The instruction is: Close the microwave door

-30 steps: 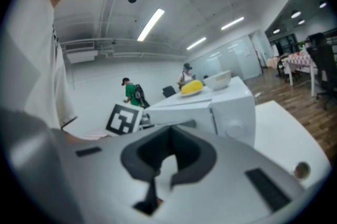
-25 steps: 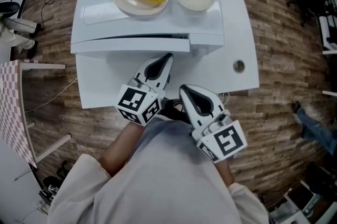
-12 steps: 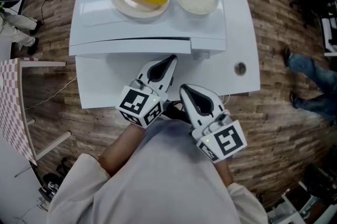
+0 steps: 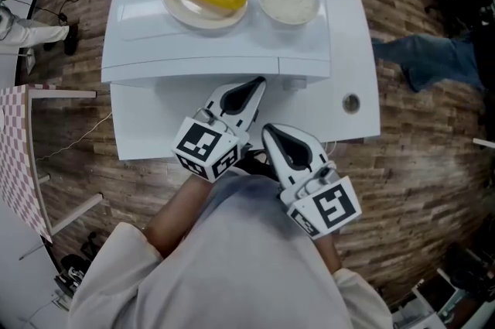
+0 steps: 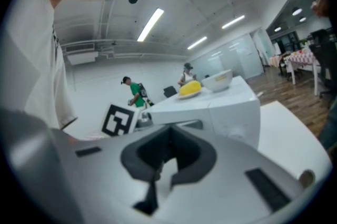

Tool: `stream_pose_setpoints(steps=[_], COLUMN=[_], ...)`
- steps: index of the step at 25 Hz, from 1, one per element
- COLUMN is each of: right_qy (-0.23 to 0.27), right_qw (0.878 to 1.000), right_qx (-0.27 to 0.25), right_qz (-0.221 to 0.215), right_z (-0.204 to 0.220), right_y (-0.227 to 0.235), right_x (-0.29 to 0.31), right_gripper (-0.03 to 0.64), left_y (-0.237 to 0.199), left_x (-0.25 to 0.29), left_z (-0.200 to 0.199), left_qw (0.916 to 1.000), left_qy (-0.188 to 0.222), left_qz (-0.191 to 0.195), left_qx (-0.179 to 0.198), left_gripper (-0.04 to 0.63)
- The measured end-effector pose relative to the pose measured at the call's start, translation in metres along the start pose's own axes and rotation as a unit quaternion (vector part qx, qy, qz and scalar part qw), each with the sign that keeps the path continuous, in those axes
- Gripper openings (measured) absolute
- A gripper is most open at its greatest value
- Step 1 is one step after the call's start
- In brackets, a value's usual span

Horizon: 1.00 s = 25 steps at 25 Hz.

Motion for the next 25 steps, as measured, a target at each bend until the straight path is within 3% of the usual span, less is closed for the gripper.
stream_pose_setpoints(steps=[5, 10, 14, 25], right_qy=[0.004, 0.008, 0.011, 0.003], right_qw=[1.000, 1.000, 1.000, 0.999], right_qx=[-0.001, -0.001, -0.005, -0.036], right_qz=[0.006, 0.001, 0.000, 0.033], right_z=[-0.001, -0.002, -0.001, 0.008], right_y=[0.003, -0.002, -0.006, -0.019], right_x=[-0.004, -0.007, -0.012, -0.033], right_gripper=[0.023, 0.023, 0.023, 0.023], left_y=[0.001, 0.009, 0.013, 0.033], left_x=[0.002, -0.006, -0.010, -0.039], left_z=[0.002, -0.006, -0.004, 0.000], left_qw=[0.9999, 0.9987, 0.9994, 0.9987], left_qy=[-0.003, 0.002, 0.006, 0.025], left_qz=[-0.008, -0.032, -0.029, -0.041], left_qx=[-0.008, 0.039, 0.018, 0.015], left_gripper=[0.018, 0.018, 0.018, 0.018])
Point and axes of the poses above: the fingertips, and each gripper's own axes: x forward along the fingers, y to its right, z out of its underside, the point moved 3 cm from there along -x, backward along the fingers, and after that the axes turned 3 degrees about -y, right-handed, at the moved point
